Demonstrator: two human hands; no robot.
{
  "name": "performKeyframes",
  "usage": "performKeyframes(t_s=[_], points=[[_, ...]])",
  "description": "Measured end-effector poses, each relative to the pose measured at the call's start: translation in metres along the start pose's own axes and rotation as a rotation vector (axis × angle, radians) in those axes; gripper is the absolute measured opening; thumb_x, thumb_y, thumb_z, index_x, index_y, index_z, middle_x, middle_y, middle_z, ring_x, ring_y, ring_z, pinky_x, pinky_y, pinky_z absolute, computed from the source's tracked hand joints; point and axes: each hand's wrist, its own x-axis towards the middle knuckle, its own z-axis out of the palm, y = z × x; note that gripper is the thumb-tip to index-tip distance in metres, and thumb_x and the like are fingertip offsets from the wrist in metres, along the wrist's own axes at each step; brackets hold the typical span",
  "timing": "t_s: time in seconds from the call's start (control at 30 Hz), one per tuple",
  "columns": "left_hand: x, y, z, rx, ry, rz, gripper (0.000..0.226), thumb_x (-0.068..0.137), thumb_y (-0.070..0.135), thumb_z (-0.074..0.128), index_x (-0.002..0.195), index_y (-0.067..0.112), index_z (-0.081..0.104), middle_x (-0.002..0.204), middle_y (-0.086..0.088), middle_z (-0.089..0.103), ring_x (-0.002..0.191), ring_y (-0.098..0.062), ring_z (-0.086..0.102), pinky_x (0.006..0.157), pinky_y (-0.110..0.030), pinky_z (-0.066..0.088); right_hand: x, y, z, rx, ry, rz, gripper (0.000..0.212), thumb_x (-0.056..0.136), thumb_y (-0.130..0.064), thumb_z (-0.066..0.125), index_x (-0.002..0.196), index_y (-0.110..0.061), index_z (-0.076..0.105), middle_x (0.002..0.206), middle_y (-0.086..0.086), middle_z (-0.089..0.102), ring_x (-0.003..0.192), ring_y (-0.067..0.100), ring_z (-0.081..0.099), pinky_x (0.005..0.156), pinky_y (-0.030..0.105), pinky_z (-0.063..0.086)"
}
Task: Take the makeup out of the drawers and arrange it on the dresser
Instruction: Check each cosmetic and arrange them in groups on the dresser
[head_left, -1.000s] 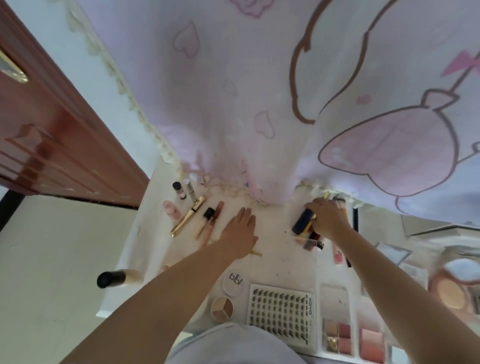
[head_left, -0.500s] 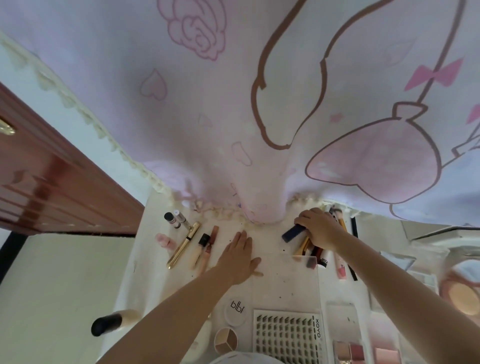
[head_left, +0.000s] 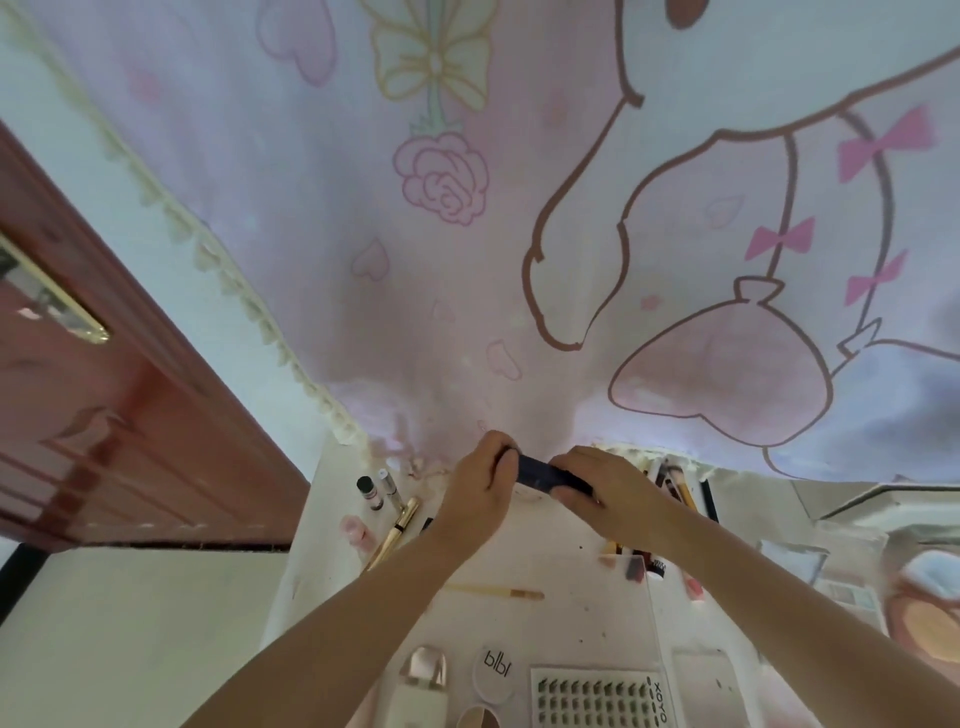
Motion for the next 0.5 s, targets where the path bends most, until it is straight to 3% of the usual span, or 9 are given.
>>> performKeyframes(t_s=[0.13, 0.3, 0.37, 0.5], points=[[-0.005, 0.011, -0.017, 0.104, 0.083, 0.043, 0.030, 0.089, 0.019, 0.029, 0.060, 0.026, 0.030, 0.053, 0.007, 0.031, 0.047, -0.005, 0.028, 0.047, -0.018, 0.027, 0.002, -0.026, -0.003, 0.036, 0.013, -0.028, 0.018, 0.093, -0.017, 0.044, 0.101, -0.007, 0.056, 0.070, -0.015, 0.038, 0.063, 0.002, 0.036, 0.067, 0.006, 0.033], [-0.011, -0.002, -0.062, -0.006, 0.400, -0.155, 0.036, 0.092, 0.003, 0.031, 0.060, 0.019, 0.033, 0.055, 0.004, 0.033, 0.049, -0.009, 0.029, 0.042, -0.012, 0.028, -0.010, -0.023, -0.016, 0.004, 0.049, 0.079, 0.024, 0.093, -0.020, 0.045, 0.110, -0.008, 0.057, 0.093, 0.006, 0.058, 0.076, 0.011, 0.047, 0.063, 0.012, 0.030], [-0.015, -0.003, -0.074, -0.024, 0.418, -0.168, 0.036, 0.092, 0.002, 0.030, 0.059, 0.018, 0.033, 0.054, 0.004, 0.032, 0.048, -0.009, 0.028, 0.040, -0.012, 0.027, -0.012, -0.023, -0.019, -0.011, 0.046, 0.092, 0.025, 0.093, -0.020, 0.045, 0.112, -0.009, 0.057, 0.097, 0.009, 0.060, 0.079, 0.013, 0.048, 0.063, 0.012, 0.031], [-0.027, 0.007, -0.066, -0.058, 0.375, -0.164, 0.037, 0.092, 0.000, 0.031, 0.059, 0.017, 0.031, 0.055, 0.003, 0.030, 0.050, -0.009, 0.026, 0.042, -0.011, 0.027, -0.003, -0.041, -0.010, 0.013, 0.030, 0.001, 0.024, 0.093, -0.020, 0.046, 0.112, -0.011, 0.057, 0.091, 0.002, 0.055, 0.070, 0.002, 0.041, 0.066, 0.004, 0.033]])
